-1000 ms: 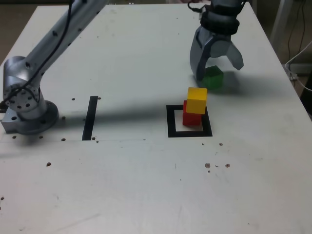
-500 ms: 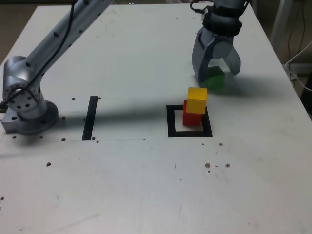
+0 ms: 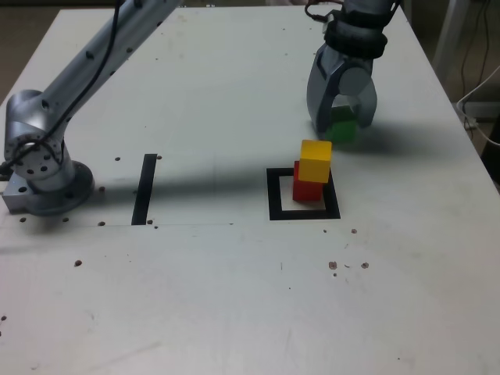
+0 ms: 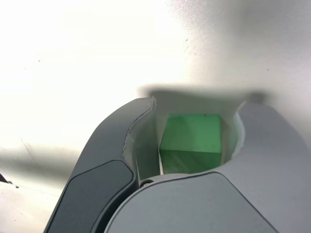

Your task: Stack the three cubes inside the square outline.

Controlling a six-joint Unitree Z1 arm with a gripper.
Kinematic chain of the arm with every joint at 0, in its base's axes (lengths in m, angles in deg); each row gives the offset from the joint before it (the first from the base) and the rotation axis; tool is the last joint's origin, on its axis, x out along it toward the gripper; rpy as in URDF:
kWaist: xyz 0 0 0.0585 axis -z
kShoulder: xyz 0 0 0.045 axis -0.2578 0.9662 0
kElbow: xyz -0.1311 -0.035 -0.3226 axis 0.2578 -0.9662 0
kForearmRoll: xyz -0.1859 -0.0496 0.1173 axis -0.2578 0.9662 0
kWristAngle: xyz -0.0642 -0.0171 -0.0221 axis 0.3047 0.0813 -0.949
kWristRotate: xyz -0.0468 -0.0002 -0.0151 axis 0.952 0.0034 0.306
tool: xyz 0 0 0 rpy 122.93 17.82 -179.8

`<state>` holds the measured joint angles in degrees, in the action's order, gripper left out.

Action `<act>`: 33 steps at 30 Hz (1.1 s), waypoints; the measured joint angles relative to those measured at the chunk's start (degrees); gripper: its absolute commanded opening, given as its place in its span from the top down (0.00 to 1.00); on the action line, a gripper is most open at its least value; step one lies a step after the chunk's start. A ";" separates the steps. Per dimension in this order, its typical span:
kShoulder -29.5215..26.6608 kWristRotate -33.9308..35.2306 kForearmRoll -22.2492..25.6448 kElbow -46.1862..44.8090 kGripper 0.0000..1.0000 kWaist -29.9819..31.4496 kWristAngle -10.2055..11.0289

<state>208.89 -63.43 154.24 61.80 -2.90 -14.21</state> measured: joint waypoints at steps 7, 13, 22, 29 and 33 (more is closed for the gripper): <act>-0.89 -0.98 0.84 -0.16 0.71 0.62 1.13; -5.85 -1.67 1.37 -2.42 0.71 1.10 1.74; -14.15 -1.76 1.60 -8.40 0.71 4.15 0.87; -17.85 -0.97 1.63 -12.38 0.71 7.99 -0.79; -19.12 0.42 1.63 -13.40 0.71 11.09 -0.98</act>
<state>189.77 -63.01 155.87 48.40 8.19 -15.18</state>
